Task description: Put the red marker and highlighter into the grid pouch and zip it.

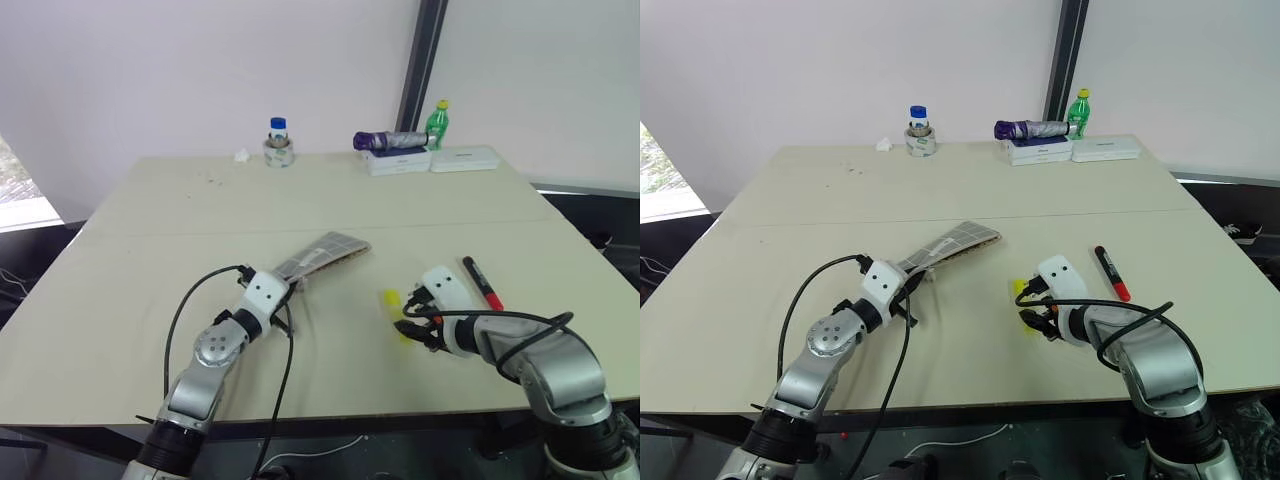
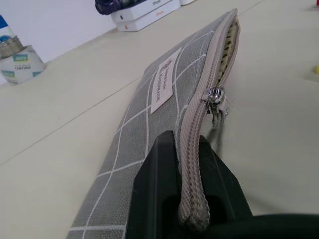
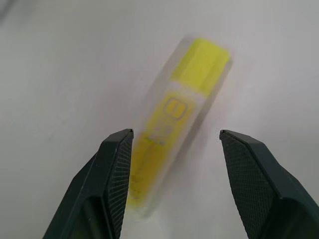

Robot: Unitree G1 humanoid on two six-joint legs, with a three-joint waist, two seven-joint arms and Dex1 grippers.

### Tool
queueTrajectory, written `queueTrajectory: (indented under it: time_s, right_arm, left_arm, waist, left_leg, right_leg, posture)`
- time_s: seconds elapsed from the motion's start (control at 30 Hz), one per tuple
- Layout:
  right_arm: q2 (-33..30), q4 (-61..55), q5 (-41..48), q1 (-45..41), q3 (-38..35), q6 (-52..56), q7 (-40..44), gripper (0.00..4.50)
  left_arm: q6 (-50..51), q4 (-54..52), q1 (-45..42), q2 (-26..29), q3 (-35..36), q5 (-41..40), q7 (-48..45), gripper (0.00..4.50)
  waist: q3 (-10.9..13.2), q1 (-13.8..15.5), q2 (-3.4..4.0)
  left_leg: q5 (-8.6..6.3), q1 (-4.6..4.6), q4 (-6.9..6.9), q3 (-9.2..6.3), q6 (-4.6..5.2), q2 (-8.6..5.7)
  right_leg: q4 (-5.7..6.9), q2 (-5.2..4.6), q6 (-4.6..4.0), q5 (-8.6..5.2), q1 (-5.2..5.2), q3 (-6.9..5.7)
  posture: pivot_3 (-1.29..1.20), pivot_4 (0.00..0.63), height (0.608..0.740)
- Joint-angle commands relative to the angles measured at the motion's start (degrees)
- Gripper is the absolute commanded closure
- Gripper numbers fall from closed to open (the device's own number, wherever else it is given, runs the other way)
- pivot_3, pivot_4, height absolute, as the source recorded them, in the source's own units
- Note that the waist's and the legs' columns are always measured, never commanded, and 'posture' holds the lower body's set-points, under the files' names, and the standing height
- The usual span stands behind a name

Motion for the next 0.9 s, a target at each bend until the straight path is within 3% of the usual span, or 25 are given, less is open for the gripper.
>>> queueTrajectory:
  time_s: [0.03, 0.3, 0.4, 0.47, 0.5, 0.63, 0.9]
  right_arm:
    - [1.61, -2.91, 1.48, -0.73, -2.40, 2.49, -1.76, 1.65]
    - [3.10, -1.93, 1.18, -0.58, 0.45, 6.72, -6.59, 1.65]
    - [2.28, -1.80, 1.14, -0.50, 2.23, 5.95, -7.53, 2.43]
    - [2.16, -1.55, 1.25, -0.98, 2.13, 5.59, -7.68, 3.43]
    - [1.38, -1.18, 1.33, -1.89, 1.81, 5.06, -7.42, 3.67]
    - [-5.54, -2.15, 4.03, -6.16, 0.78, 1.25, -2.17, 3.66]
    - [-8.80, -2.48, 10.23, -12.55, -3.46, 3.53, 2.40, 3.66]
  left_arm:
    - [-1.60, -0.37, -0.76, -0.38, -0.38, 0.17, -0.37, 4.50]
    - [-1.79, -1.48, 0.02, -0.77, 0.01, -0.12, -1.03, 4.50]
    - [-1.96, -2.01, 0.53, -0.58, 0.20, -0.34, -1.31, 4.50]
    - [-2.01, -2.21, 0.68, -0.53, 0.27, -0.43, -1.43, 4.50]
    - [-2.07, -2.30, 0.73, -0.52, 0.32, -0.45, -1.46, 4.50]
    - [-2.59, -2.43, 0.57, -0.41, 0.32, -0.28, -1.61, 4.50]
    - [-3.12, -2.42, 0.06, -0.82, 0.59, -0.62, -1.94, 4.50]
  waist:
    - [0.00, 0.02, 0.00]
    - [0.00, -0.04, 0.00]
    - [-0.01, -0.05, -0.01]
    - [-0.01, -0.01, -0.02]
    - [-0.01, 0.00, -0.02]
    - [0.00, -0.02, -0.01]
    - [0.00, -0.09, -0.02]
  left_leg:
    - [0.00, 0.00, 0.00, 0.00, 0.00, 0.00]
    - [0.00, 0.00, -0.01, 0.00, 0.00, 0.00]
    - [0.00, 0.01, -0.01, -0.01, 0.00, 0.00]
    - [0.00, 0.02, 0.00, -0.01, 0.00, 0.00]
    - [0.00, 0.02, 0.00, -0.02, 0.00, 0.00]
    - [0.00, 0.00, 0.02, -0.02, 0.00, -0.05]
    - [-0.02, -0.01, -0.11, -0.03, 0.05, 0.05]
  right_leg:
    - [0.00, 0.00, 0.00, 0.00, 0.00, 0.00]
    - [0.00, 0.00, 0.00, 0.00, -0.01, 0.00]
    - [0.00, 0.00, 0.00, 0.00, 0.01, -0.01]
    - [-0.01, 0.00, 0.00, 0.00, 0.04, -0.01]
    - [-0.03, 0.00, 0.00, 0.00, 0.07, -0.01]
    - [-0.06, -0.02, 0.01, 0.00, 0.06, -0.03]
    - [-0.33, 0.03, 0.01, 0.00, 0.13, -0.10]
  posture:
    - [0.00, 0.150, 0.740]
    - [0.00, 0.150, 0.740]
    - [0.00, 0.150, 0.740]
    - [0.00, 0.150, 0.740]
    - [0.00, 0.150, 0.740]
    - [0.00, 0.150, 0.740]
    - [0.00, 0.150, 0.740]
